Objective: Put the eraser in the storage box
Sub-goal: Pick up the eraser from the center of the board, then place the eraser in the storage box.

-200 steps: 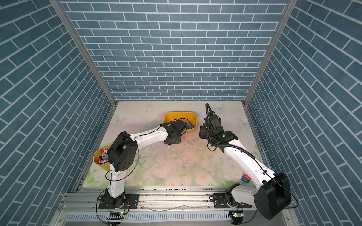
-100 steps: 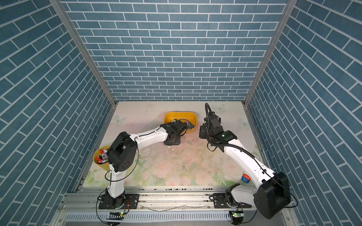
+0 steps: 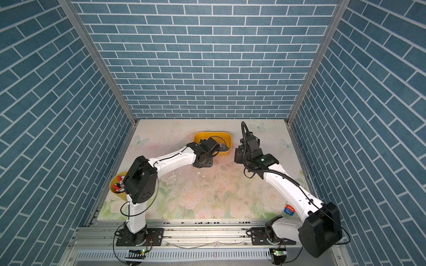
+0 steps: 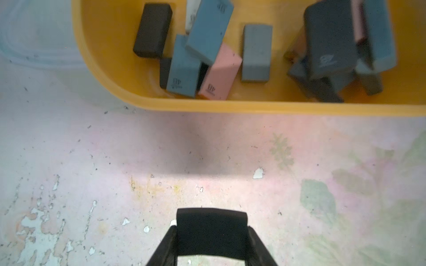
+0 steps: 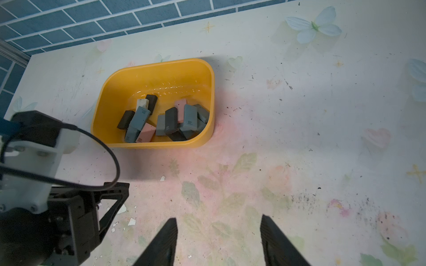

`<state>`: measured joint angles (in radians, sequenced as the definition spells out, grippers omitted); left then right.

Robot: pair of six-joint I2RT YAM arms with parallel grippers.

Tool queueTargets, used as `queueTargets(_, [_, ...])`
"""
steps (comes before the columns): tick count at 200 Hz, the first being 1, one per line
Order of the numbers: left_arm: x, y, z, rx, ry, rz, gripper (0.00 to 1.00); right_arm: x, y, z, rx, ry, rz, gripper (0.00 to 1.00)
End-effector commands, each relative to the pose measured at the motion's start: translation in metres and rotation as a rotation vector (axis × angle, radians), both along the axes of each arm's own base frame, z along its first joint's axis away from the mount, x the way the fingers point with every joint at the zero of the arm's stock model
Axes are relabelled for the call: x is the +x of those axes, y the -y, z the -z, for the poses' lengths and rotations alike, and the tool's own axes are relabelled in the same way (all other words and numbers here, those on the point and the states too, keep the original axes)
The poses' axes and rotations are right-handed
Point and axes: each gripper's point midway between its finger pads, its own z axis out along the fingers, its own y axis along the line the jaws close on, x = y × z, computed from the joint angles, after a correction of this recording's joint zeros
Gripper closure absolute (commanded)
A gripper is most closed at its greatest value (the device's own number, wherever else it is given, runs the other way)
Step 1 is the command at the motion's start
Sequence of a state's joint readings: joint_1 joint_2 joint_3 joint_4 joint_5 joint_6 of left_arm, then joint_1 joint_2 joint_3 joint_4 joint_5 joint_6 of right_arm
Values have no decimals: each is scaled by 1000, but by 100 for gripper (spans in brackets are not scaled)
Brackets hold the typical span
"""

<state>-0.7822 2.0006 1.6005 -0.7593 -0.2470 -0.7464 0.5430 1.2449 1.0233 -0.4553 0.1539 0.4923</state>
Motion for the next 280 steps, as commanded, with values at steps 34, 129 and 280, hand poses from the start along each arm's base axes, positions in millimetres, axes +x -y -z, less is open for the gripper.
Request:
queueTargets(34, [40, 0, -57, 51, 150, 15, 56, -3, 5, -3, 6, 15, 23, 41])
queueTargets(129, [112, -4, -35, 42, 157, 21, 53, -4, 10, -5, 3, 35, 37, 41])
queueTargets(280, [102, -14, -49, 13, 146, 35, 15, -4, 22, -10, -26, 87, 67, 35])
